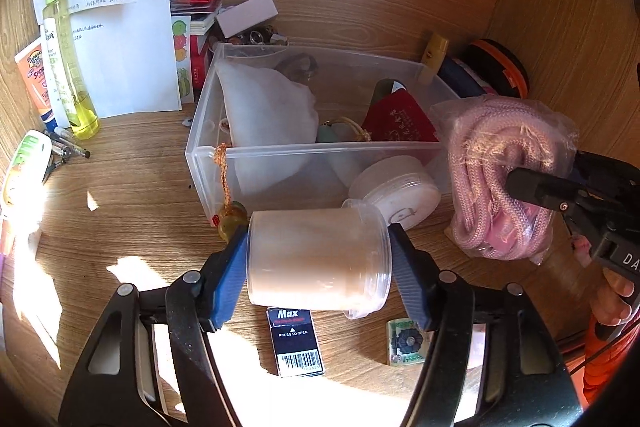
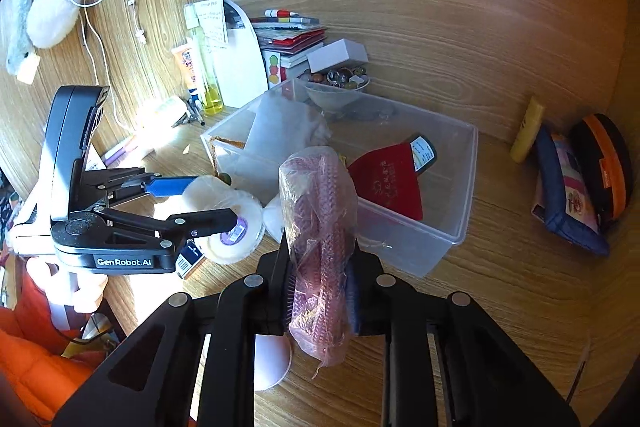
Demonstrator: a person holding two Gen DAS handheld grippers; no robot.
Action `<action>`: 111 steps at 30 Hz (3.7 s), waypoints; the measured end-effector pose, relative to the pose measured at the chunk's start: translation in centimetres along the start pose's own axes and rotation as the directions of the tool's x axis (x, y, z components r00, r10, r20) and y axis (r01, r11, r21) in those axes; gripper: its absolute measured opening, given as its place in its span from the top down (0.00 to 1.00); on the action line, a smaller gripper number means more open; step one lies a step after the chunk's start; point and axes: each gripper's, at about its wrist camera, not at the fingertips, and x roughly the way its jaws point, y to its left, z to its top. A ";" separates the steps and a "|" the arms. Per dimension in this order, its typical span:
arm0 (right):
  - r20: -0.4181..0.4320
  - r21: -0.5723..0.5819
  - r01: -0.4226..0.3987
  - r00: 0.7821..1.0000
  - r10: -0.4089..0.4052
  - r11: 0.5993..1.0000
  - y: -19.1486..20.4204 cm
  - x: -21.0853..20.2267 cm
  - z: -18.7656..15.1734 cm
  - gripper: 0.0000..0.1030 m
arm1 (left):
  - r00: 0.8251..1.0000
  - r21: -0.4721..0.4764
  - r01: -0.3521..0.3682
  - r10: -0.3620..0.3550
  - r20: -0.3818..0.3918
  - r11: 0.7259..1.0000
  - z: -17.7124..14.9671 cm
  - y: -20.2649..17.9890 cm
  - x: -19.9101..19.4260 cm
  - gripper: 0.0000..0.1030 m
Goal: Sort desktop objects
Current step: 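Grasp the cream plastic jar with left tool while right tool lifts pink bag, then lower the cream jar and bagged pink rope into the box and open both tools, then grasp the orange-corded charm with left tool while right tool grasps white round container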
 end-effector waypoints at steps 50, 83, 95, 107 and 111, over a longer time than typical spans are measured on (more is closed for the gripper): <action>0.074 0.189 0.023 0.997 -0.038 0.982 -6.4 5.6 5.2 0.82 | 0.998 0.043 0.040 -0.042 0.043 0.998 8.8 -0.8 4.5 0.36; -0.002 0.150 0.046 0.999 -0.046 0.988 -5.8 7.4 4.8 0.53 | 0.997 0.149 -0.024 0.014 0.072 0.989 7.6 -2.9 3.4 0.35; 0.057 0.145 0.124 0.989 -0.134 0.982 -4.0 3.6 4.8 0.36 | 0.992 0.100 -0.031 0.018 0.128 0.994 6.9 -0.2 -0.9 0.32; 0.051 0.115 0.154 0.986 -0.161 0.981 -1.0 2.2 2.9 0.32 | 0.993 0.045 -0.104 0.102 0.052 0.994 3.4 3.5 -0.5 0.32; 0.032 0.095 0.145 0.988 -0.149 0.985 0.2 2.5 2.3 0.27 | 0.995 0.032 -0.099 0.099 0.022 0.995 2.0 4.0 0.1 0.32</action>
